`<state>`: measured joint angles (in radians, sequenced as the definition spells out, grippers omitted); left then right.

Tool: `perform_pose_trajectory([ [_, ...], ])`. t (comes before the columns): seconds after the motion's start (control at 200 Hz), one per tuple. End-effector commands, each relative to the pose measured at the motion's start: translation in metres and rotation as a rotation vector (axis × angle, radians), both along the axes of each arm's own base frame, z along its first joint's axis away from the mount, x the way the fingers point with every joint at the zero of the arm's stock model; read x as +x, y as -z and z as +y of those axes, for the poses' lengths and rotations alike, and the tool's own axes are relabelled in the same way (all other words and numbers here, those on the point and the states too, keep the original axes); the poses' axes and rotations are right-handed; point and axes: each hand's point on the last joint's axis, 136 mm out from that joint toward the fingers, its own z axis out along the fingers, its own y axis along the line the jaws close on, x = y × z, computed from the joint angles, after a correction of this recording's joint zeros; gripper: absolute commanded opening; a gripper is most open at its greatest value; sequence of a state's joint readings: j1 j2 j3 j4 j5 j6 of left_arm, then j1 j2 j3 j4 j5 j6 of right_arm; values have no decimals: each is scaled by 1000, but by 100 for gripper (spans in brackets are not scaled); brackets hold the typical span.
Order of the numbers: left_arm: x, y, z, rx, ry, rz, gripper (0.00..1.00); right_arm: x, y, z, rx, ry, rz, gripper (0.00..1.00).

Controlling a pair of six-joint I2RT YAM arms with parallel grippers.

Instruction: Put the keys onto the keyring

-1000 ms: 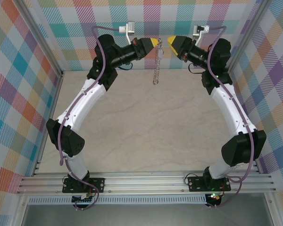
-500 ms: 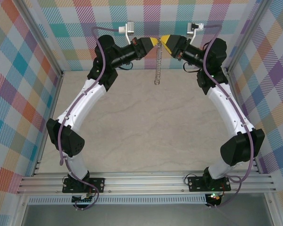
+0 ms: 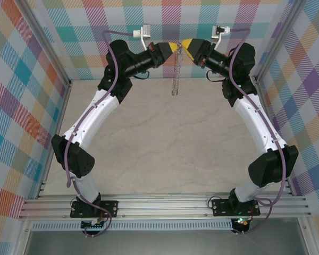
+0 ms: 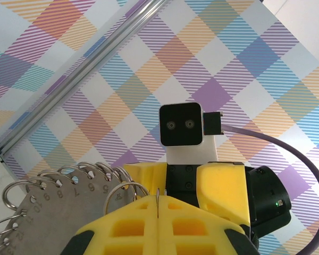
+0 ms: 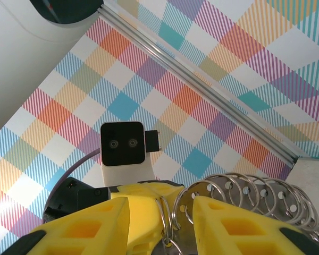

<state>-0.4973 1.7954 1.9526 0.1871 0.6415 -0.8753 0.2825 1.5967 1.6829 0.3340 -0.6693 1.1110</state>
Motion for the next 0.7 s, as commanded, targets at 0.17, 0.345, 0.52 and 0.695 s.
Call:
perform_pose_trajectory([
  [0.17, -28, -38, 8, -65, 12, -93, 0, -5, -12, 10, 6, -41, -52, 34],
  [0.345, -27, -37, 8, -64, 11, -91, 0, -8, -14, 15, 2, -59, -59, 30],
  [0.52, -25, -35, 7, -62, 7, -90, 0, -9, -12, 15, -10, -61, -59, 15],
  [0.695, -23, -34, 7, -62, 1, -88, 0, -9, -6, 14, -29, -51, -47, 0],
])
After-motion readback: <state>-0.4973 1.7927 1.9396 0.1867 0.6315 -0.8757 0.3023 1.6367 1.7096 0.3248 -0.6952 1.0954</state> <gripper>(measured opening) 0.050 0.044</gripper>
